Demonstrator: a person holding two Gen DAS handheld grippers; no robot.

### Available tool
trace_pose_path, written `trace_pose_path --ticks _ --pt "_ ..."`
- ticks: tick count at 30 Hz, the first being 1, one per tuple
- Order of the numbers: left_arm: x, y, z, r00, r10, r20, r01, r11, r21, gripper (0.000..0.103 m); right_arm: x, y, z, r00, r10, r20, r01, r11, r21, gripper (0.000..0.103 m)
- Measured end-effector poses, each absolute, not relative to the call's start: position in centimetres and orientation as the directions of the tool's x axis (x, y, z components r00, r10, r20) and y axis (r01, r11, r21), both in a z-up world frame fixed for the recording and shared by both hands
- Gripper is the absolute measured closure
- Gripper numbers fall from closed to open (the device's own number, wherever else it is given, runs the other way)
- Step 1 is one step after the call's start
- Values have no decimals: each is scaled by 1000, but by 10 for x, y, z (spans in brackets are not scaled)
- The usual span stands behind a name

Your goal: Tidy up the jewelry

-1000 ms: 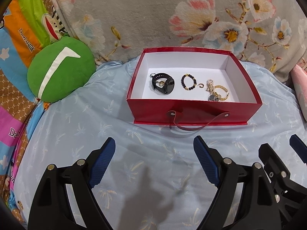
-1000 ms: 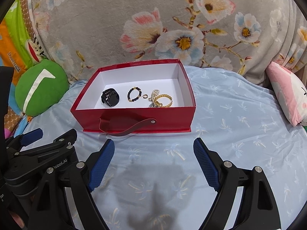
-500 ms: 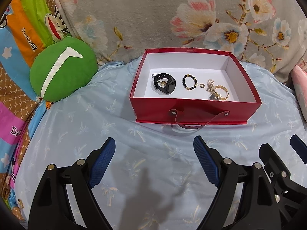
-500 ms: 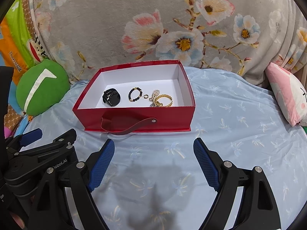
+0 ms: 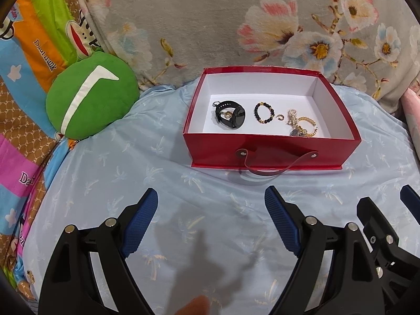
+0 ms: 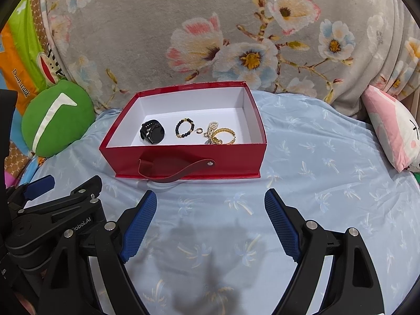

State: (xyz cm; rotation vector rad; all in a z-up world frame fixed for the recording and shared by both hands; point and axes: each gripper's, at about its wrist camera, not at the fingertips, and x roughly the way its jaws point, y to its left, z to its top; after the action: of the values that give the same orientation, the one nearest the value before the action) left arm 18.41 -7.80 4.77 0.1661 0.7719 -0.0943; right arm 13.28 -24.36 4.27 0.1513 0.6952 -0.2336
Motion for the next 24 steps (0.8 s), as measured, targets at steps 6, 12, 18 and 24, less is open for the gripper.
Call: trace_pose_path --ticks 6,12,18,24 --pt "186 -75 47 705 -25 -709 145 983 110 22 131 -243 42 743 -160 -650 261 963 62 21" --pt "187 -76 46 707 -22 -707 145 983 115 22 131 -242 43 743 -159 -650 261 963 63 21" --pt "187 -76 46 710 -20 -704 143 983 116 22 131 -242 42 743 -160 -650 261 963 62 21" --pt "187 -75 47 724 -22 -690 149 981 124 22 132 -242 42 743 -161 -650 263 963 63 21"
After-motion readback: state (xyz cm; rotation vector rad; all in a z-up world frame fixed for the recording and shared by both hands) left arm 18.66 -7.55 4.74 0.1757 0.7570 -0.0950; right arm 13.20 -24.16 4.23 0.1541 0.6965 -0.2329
